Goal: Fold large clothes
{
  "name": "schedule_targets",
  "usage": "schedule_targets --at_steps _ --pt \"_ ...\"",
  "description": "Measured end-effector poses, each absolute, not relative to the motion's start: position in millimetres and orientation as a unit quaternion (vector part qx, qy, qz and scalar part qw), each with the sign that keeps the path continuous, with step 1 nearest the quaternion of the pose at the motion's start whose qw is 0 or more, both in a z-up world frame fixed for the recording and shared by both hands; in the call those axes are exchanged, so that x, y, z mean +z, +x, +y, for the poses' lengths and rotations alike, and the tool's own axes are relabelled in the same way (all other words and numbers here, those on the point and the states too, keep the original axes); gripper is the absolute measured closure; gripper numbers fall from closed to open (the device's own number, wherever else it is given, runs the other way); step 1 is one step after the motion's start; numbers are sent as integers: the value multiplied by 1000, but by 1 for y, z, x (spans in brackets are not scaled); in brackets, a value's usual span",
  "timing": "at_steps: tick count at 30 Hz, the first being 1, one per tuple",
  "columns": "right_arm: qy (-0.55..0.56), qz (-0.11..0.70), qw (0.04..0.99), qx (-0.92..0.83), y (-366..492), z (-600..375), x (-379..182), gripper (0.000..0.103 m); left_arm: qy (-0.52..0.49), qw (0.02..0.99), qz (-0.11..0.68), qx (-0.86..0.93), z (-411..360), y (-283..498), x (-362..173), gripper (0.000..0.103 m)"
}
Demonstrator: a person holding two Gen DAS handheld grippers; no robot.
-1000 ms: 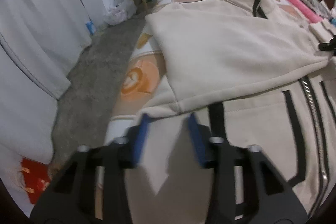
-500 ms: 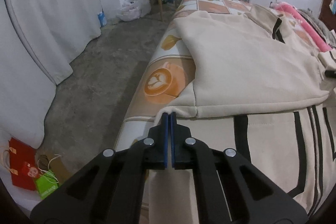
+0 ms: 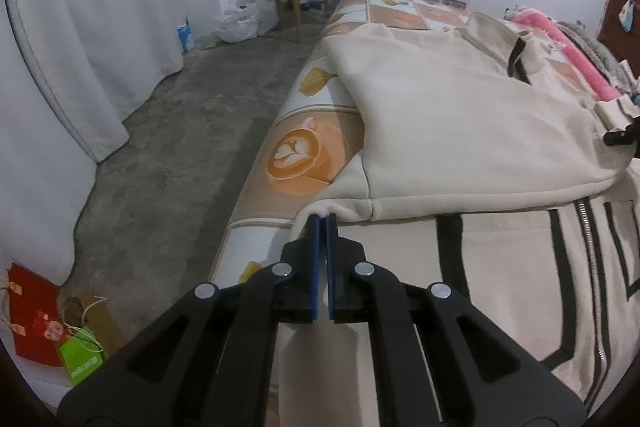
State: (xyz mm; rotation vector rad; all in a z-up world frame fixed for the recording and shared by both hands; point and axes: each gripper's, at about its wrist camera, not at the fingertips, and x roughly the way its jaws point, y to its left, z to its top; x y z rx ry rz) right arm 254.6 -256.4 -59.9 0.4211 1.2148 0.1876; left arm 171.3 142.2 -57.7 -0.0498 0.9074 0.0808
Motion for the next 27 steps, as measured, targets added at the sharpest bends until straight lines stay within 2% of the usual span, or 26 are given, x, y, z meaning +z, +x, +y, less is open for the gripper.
schedule_targets --at_steps 4,9,14,18,22,24,27 --pt "215 529 805 163 256 -218 -9 97 -39 903 429 0 142 160 -51 96" --pt "211 475 794 316 281 -100 82 97 -53 904 424 -18 134 151 -49 55" --pt "211 400 748 485 299 54 190 98 -51 912 408 15 128 154 -43 44" --pt "217 378 741 512 310 101 227 98 -46 910 410 32 124 170 -47 44" --pt "223 387 759 473 325 77 206 98 -22 906 419 55 119 184 -56 44" --pt "226 394 769 450 331 50 190 98 -22 902 425 72 121 190 -60 60" --pt "226 409 785 408 329 -12 158 98 -36 896 433 86 131 197 -63 72"
